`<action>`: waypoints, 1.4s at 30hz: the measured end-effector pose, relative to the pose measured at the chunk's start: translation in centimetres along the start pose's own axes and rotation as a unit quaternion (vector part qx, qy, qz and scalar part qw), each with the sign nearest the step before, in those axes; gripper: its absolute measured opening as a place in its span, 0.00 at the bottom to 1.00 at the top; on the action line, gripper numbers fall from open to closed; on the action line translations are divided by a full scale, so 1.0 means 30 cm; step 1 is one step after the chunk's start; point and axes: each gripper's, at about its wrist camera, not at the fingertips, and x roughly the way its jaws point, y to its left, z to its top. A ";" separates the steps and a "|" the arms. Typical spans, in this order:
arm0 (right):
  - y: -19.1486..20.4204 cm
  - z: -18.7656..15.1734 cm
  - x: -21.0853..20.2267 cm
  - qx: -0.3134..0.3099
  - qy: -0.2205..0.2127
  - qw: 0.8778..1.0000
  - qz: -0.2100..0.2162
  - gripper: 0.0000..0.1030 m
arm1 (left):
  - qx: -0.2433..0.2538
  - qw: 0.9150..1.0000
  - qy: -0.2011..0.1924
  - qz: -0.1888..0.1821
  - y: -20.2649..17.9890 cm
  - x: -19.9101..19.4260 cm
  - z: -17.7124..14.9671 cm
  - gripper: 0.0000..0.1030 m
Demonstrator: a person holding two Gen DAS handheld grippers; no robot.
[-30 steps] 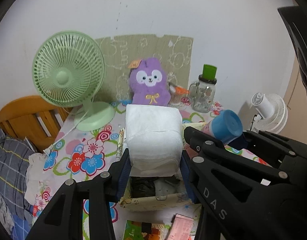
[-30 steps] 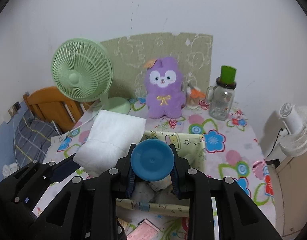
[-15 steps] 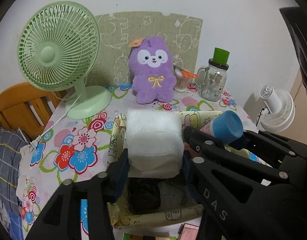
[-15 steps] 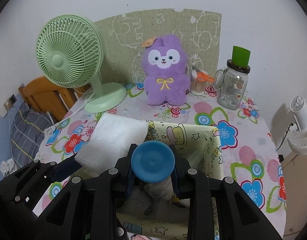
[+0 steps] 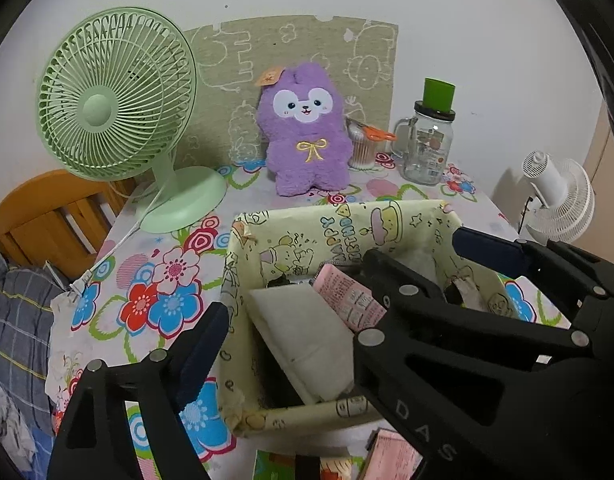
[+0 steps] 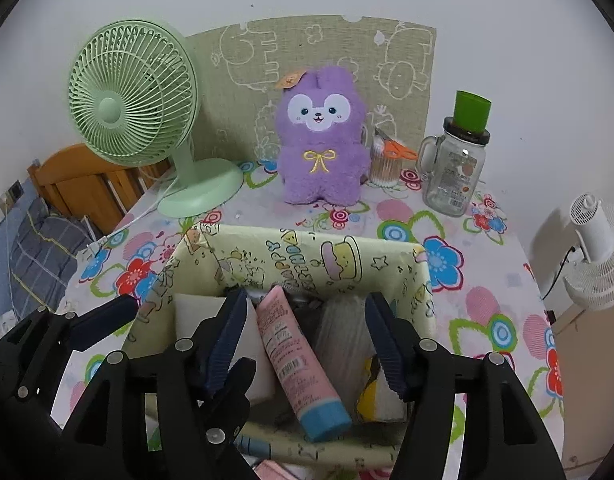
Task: Organize soft objects
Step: 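Lower both items into the fabric box and open both tools, then withdraw both tools from the box toward the green box and pink packet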
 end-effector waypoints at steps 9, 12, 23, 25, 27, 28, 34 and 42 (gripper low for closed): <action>0.014 -0.033 -0.088 0.002 -0.002 1.000 -0.011 0.71 | 0.004 1.000 -0.006 -0.005 -0.005 -0.085 -0.029 0.89; 0.024 -0.037 -0.132 0.002 -0.010 1.000 -0.014 0.72 | 0.006 1.000 -0.013 -0.001 -0.006 -0.126 -0.034 0.89; 0.059 -0.085 -0.290 0.004 -0.037 0.999 -0.033 0.80 | 0.009 0.999 -0.032 0.000 -0.020 -0.262 -0.085 0.90; 0.061 -0.093 -0.314 0.002 -0.039 0.999 -0.036 0.80 | 0.009 0.999 -0.035 -0.003 -0.026 -0.287 -0.097 0.90; 0.064 -0.102 -0.340 0.000 -0.041 0.998 -0.038 0.80 | 0.011 0.999 -0.038 -0.004 -0.033 -0.312 -0.107 0.90; 0.065 -0.107 -0.353 -0.001 -0.044 0.998 -0.039 0.80 | 0.012 0.999 -0.040 -0.004 -0.036 -0.324 -0.112 0.90; 0.068 -0.137 -0.434 0.002 -0.059 0.997 -0.043 0.83 | 0.019 0.998 -0.054 0.002 -0.051 -0.393 -0.139 0.93; 0.082 -0.181 -0.522 0.005 -0.070 0.997 -0.044 0.84 | 0.020 0.998 -0.064 0.003 -0.057 -0.473 -0.185 0.95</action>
